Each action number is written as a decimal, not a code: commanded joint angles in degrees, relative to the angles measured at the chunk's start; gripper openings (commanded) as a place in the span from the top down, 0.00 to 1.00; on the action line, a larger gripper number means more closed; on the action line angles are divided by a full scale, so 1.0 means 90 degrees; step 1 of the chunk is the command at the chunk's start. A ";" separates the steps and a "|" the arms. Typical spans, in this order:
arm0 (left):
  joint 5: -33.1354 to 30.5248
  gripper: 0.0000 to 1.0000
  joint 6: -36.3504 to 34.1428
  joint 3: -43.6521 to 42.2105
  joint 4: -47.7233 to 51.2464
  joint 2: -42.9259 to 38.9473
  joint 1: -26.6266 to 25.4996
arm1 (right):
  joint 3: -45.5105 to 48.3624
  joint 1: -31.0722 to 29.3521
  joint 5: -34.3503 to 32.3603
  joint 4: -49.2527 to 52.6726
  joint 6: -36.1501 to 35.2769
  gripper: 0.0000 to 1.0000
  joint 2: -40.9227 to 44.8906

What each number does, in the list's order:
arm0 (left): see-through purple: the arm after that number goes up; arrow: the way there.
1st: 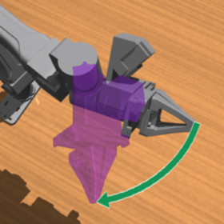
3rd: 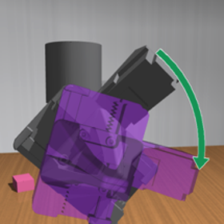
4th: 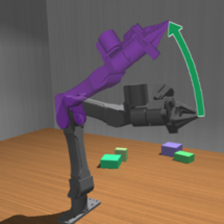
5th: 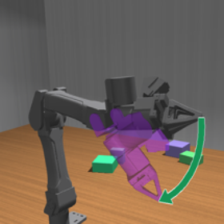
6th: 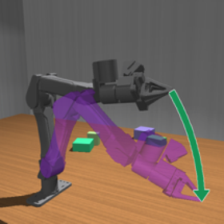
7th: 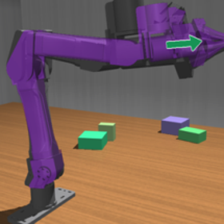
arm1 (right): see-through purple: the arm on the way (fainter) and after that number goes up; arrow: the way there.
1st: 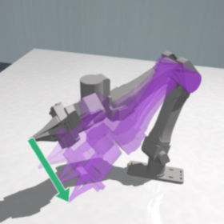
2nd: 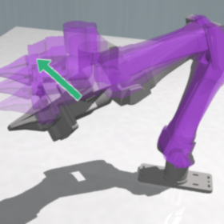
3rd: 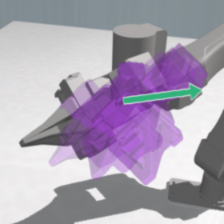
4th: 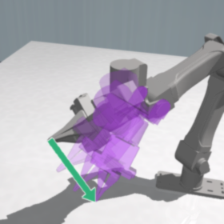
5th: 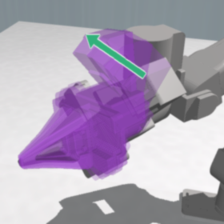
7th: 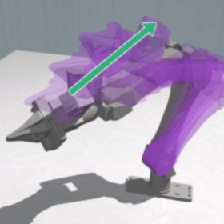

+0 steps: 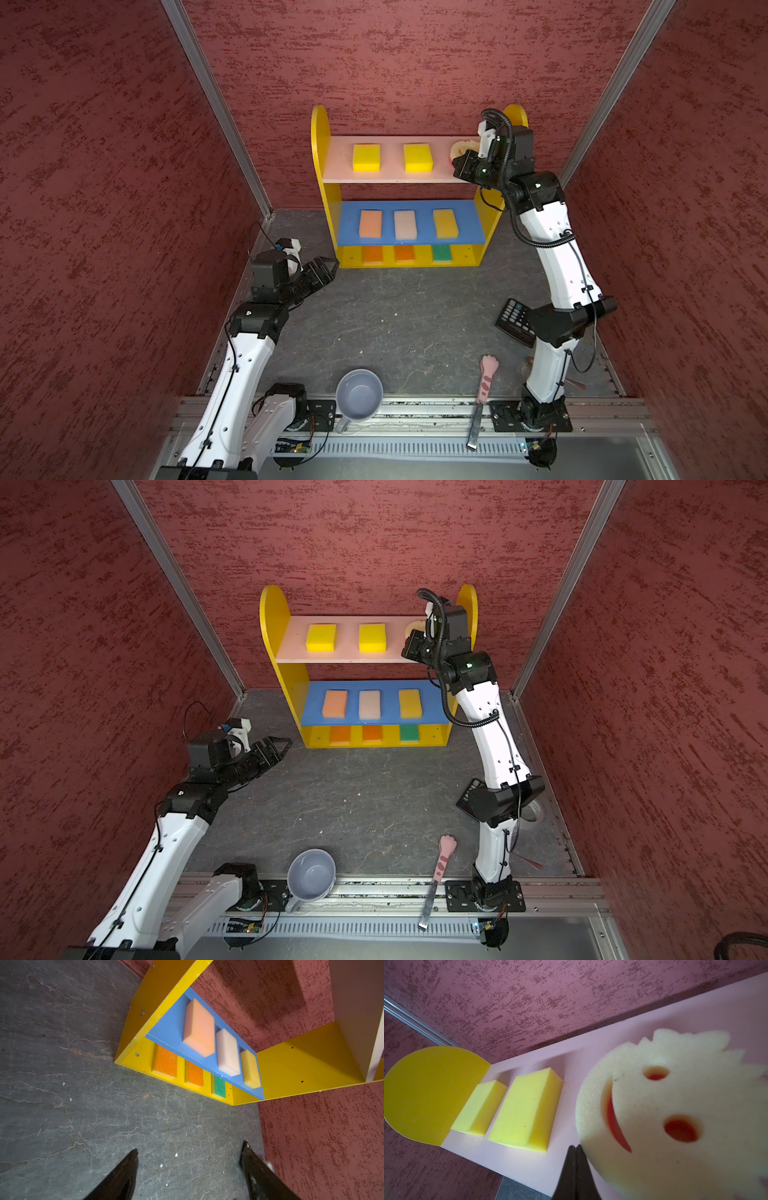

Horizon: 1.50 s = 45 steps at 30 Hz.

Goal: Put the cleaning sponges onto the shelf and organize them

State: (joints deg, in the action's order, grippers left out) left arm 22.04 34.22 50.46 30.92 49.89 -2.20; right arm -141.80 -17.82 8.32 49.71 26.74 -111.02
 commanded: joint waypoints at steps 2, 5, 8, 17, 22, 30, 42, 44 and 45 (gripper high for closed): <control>0.0036 0.21 0.0016 -0.0004 0.0015 -0.0103 0.0042 | 0.0054 0.0110 -0.0192 0.0135 0.0005 1.00 0.0187; 0.0036 0.22 0.0026 -0.0001 0.0027 -0.0111 0.0048 | 0.0061 0.0135 -0.0206 0.0142 0.0013 1.00 0.0226; 0.0031 0.21 0.0031 -0.0011 0.0027 -0.0126 0.0048 | 0.0077 0.0154 -0.0203 0.0131 0.0012 1.00 0.0273; 0.0040 0.21 -0.0002 0.0120 0.0051 -0.0108 0.0041 | 0.0671 0.0154 0.0428 -0.0185 0.0105 1.00 0.0946; 0.0050 0.21 -0.0013 0.0165 0.0032 -0.0103 0.0045 | 0.1725 0.0026 0.0550 -0.0638 0.0105 1.00 0.1879; 0.0041 0.21 -0.0139 0.0348 0.0233 -0.0143 0.0048 | 0.3965 -0.0427 0.0514 -0.1212 -0.0449 0.92 0.3286; -0.0142 0.21 -0.0306 0.0472 0.0386 -0.0249 0.0049 | 0.7430 -0.1232 -0.0115 -0.2496 -0.0865 0.71 0.4914; -0.0234 0.21 -0.0381 0.0464 0.0471 -0.0294 0.0068 | 0.8014 -0.1230 -0.0339 -0.2864 -0.0815 0.69 0.5227; -0.0251 0.20 -0.0393 0.0437 0.0475 -0.0323 0.0064 | 0.8240 -0.1232 -0.0457 -0.3005 -0.0820 0.67 0.5372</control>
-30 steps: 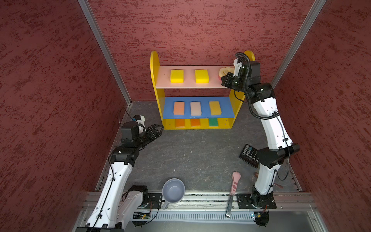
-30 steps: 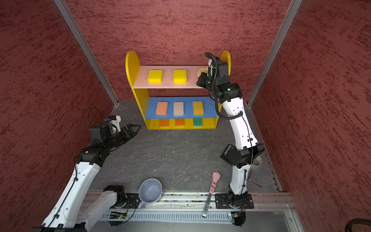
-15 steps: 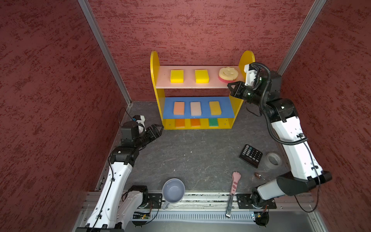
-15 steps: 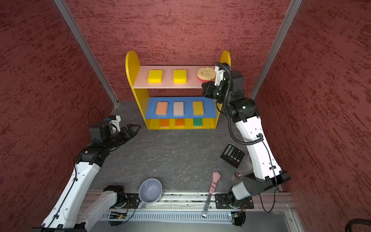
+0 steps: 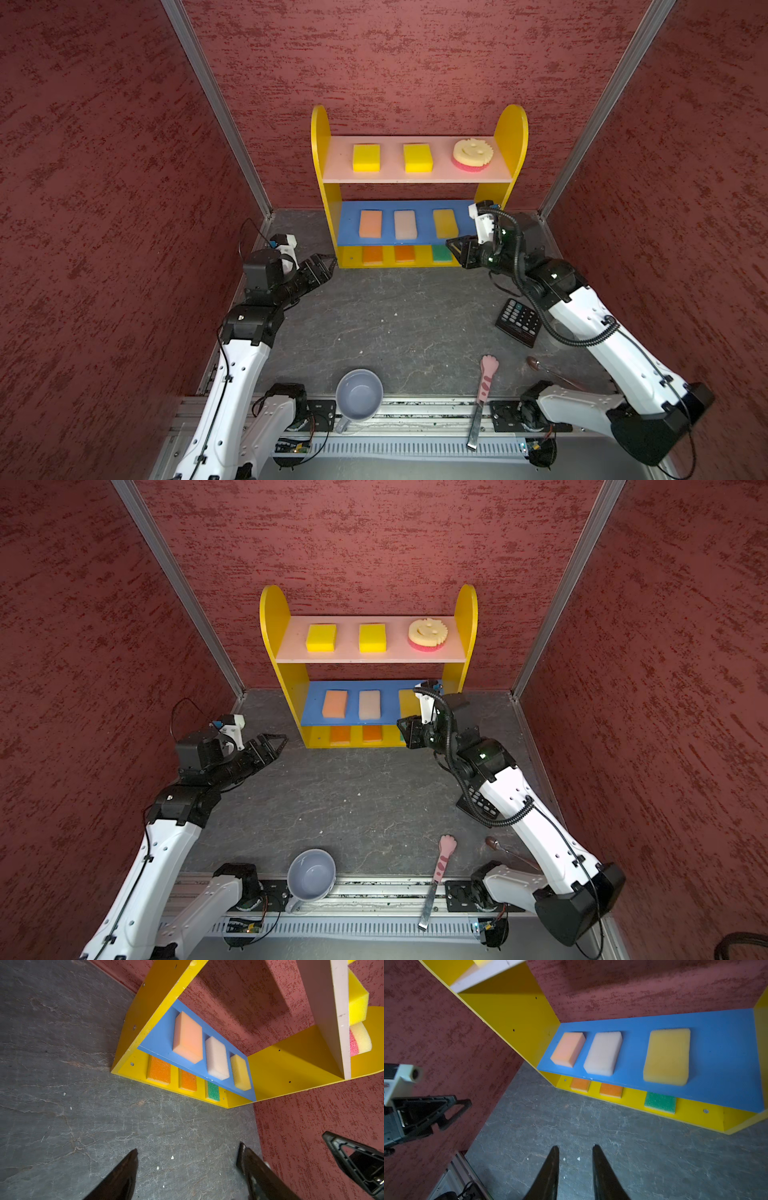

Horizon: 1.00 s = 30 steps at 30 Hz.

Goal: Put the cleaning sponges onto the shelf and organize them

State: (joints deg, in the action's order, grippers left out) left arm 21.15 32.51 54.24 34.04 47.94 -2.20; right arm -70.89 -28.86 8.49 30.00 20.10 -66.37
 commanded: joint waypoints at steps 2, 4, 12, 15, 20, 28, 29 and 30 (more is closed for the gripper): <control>-0.0222 0.16 -0.0283 -0.0035 0.0124 -0.0163 0.0078 | 0.0862 -0.0007 -0.0867 -0.1101 -0.0137 0.60 0.0741; -0.0355 0.00 -0.0373 -0.0076 0.0135 -0.0201 0.0105 | 0.1337 -0.0003 -0.1251 -0.1450 -0.0254 0.47 0.1055; -0.1127 0.00 -0.0748 -0.0719 -0.0833 -0.0687 0.0244 | 0.2754 0.0013 -0.3634 -0.2085 -0.0202 0.01 0.1887; -0.2022 0.01 -0.0738 -0.1263 -0.1370 -0.0929 0.0244 | 0.3445 0.0014 -0.4919 -0.2736 -0.0061 0.01 0.2253; -0.2794 0.01 -0.1159 -0.2349 -0.2766 -0.1080 0.0256 | 0.4973 0.0071 -0.5364 -0.5152 -0.1340 0.01 0.2857; -0.3145 0.00 -0.2126 -0.3302 -0.4407 -0.0332 0.0278 | 0.6202 0.1000 -0.5497 -0.6618 -0.1745 0.01 0.1837; -0.3217 0.01 -0.2250 -0.3325 -0.4546 -0.0178 0.0300 | 0.6284 0.1122 -0.5353 -0.6790 -0.1799 0.01 0.1648; -0.3252 0.00 -0.2376 -0.3341 -0.4655 0.0016 0.0334 | 0.6348 0.1194 -0.5314 -0.6983 -0.1917 0.01 0.1497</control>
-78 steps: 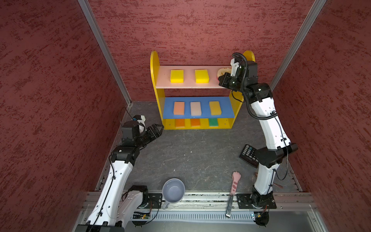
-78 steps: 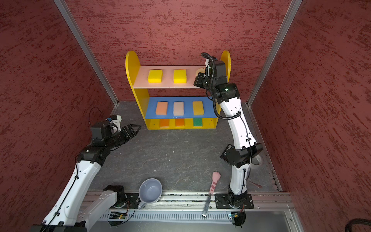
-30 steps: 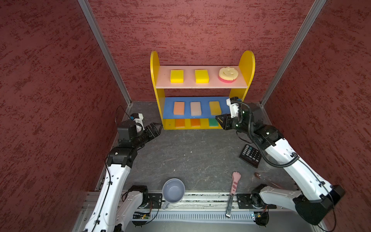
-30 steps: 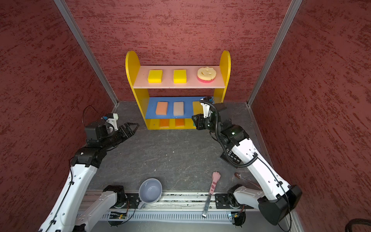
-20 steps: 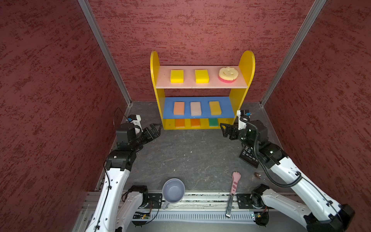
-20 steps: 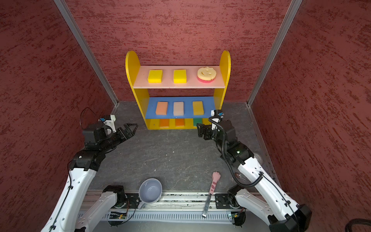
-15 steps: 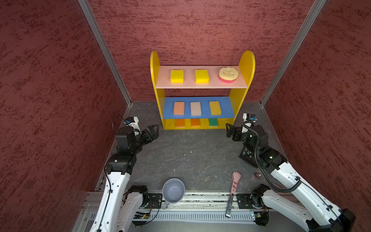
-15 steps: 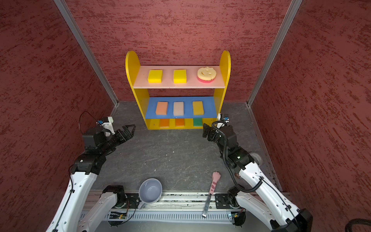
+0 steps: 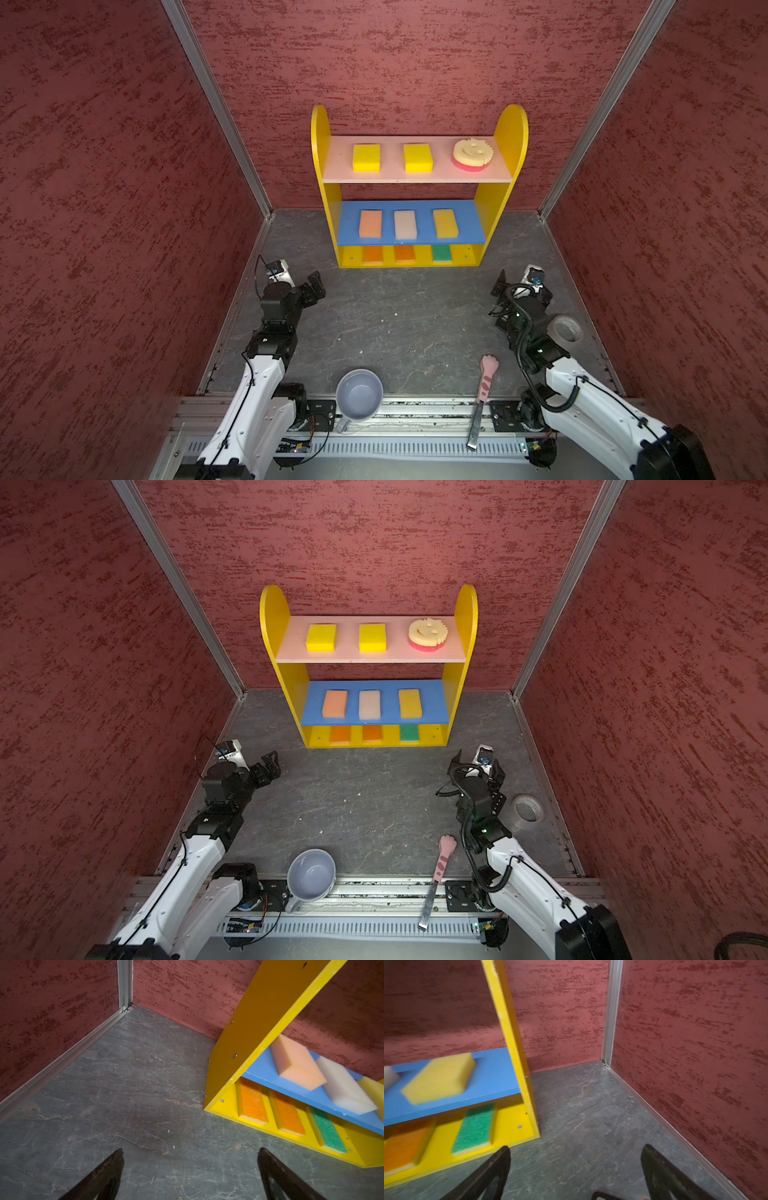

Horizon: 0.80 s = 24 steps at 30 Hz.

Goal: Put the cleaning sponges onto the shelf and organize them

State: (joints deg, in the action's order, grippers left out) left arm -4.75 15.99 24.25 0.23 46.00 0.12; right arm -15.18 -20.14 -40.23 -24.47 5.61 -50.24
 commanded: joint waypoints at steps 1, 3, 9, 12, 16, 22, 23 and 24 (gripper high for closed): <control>-0.0399 0.01 -0.0580 -0.0026 -0.0985 0.0439 0.0110 | 0.0207 0.0284 0.0057 -0.1111 -0.0294 0.01 -0.0471; -0.0355 0.01 -0.0615 -0.0057 -0.1200 0.0899 0.0149 | 0.0260 0.0468 0.0135 -0.1260 -0.0148 0.01 -0.0721; -0.0162 0.00 -0.0890 -0.0366 -0.2576 0.2117 0.0200 | 0.0353 0.1249 0.0548 -0.1824 0.0289 0.01 -0.1518; -0.0012 0.01 -0.1010 -0.0296 -0.2914 0.2691 0.0283 | 0.0177 0.1503 0.0631 -0.2103 0.0464 0.01 -0.1967; 0.0293 0.00 -0.1259 -0.0021 -0.3413 0.3266 0.0360 | -0.0160 0.1928 0.0844 -0.2339 0.0677 0.01 -0.2573; 0.0803 0.00 -0.1304 0.0298 -0.4063 0.4120 0.0592 | -0.0996 0.2264 0.1205 -0.2043 0.0566 0.01 -0.3468; 0.0833 0.00 -0.1381 0.0263 -0.4381 0.4254 0.0584 | -0.1094 0.2298 0.1248 -0.2064 0.0492 0.01 -0.3585; 0.0802 0.01 -0.1467 0.0359 -0.4121 0.4245 0.0484 | -0.1122 0.2316 0.1299 -0.2183 0.0436 0.01 -0.3635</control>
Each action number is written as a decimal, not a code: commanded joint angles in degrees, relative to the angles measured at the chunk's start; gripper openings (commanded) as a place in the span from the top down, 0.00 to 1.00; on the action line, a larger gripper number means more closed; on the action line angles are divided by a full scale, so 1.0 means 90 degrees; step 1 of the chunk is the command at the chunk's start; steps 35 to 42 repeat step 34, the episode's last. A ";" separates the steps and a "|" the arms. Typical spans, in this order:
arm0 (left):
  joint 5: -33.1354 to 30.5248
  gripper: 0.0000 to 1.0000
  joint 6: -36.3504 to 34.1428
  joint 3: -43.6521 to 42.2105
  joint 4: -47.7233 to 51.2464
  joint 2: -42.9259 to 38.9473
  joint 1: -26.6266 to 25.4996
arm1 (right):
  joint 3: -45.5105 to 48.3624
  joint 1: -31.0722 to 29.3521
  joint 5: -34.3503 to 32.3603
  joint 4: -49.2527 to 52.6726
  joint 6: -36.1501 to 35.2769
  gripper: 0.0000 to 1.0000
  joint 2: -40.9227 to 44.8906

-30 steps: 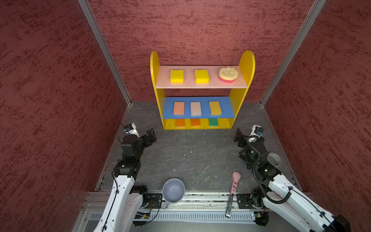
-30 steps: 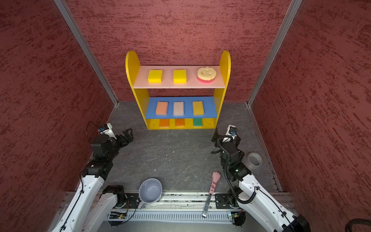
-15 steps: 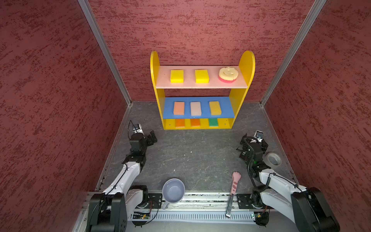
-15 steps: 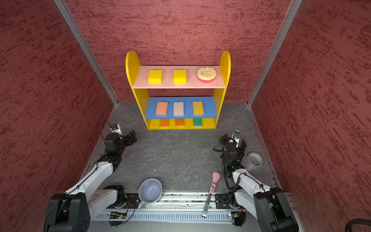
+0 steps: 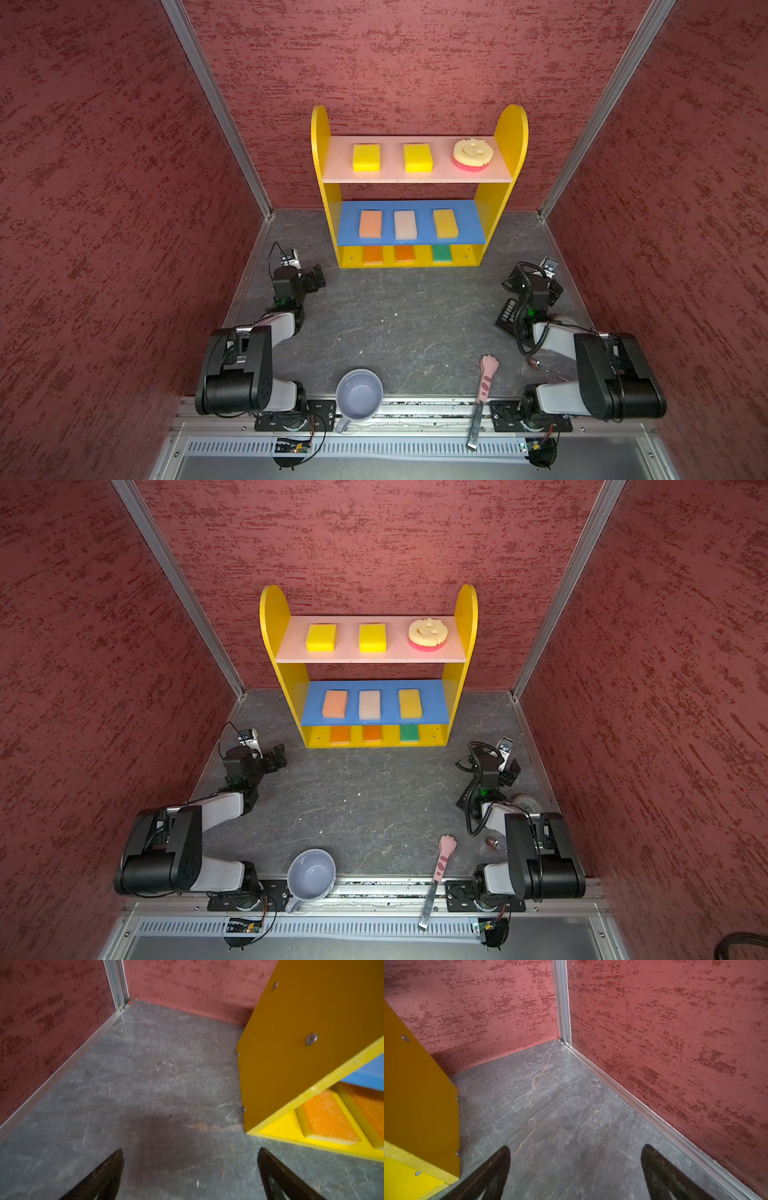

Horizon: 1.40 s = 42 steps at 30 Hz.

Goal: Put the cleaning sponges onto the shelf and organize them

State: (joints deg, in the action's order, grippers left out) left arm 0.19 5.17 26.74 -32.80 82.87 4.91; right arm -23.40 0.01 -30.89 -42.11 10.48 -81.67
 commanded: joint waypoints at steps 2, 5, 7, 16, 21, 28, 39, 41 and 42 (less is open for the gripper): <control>0.0335 0.00 -0.0574 -0.0072 -0.0957 0.0330 -0.0266 | 0.0059 0.0099 0.0323 -0.0966 -0.0211 0.01 -0.0422; 0.0202 0.00 -0.0525 -0.0737 -0.2554 0.0641 -0.0260 | 0.0497 0.0118 0.1115 -0.1709 -0.0489 0.01 -0.0307; 0.0121 0.01 -0.0285 -0.0927 -0.2712 0.0537 -0.0128 | 0.1084 0.0127 0.1674 -0.2826 -0.0709 0.01 -0.0306; -0.0011 0.01 -0.0392 -0.0683 -0.2300 0.0566 -0.0252 | 0.0906 0.0232 0.2151 -0.2908 -0.0761 0.01 -0.0794; -0.0021 0.00 -0.0390 -0.0676 -0.2223 0.0536 -0.0262 | 0.0957 0.0230 0.2392 -0.2981 -0.0887 0.01 -0.0777; -0.0021 0.01 -0.0398 -0.0676 -0.2235 0.0541 -0.0261 | 0.0683 0.0511 0.3448 -0.2453 -0.0855 0.01 -0.0795; -0.0293 0.00 -0.0416 -0.0660 -0.2201 0.0538 -0.0339 | 0.0793 0.0516 0.3516 -0.2602 -0.0906 0.01 -0.0753; -0.0293 0.00 -0.0416 -0.0660 -0.2201 0.0538 -0.0339 | 0.0793 0.0516 0.3516 -0.2602 -0.0906 0.01 -0.0753; -0.0293 0.00 -0.0416 -0.0660 -0.2201 0.0538 -0.0339 | 0.0793 0.0516 0.3516 -0.2602 -0.0906 0.01 -0.0753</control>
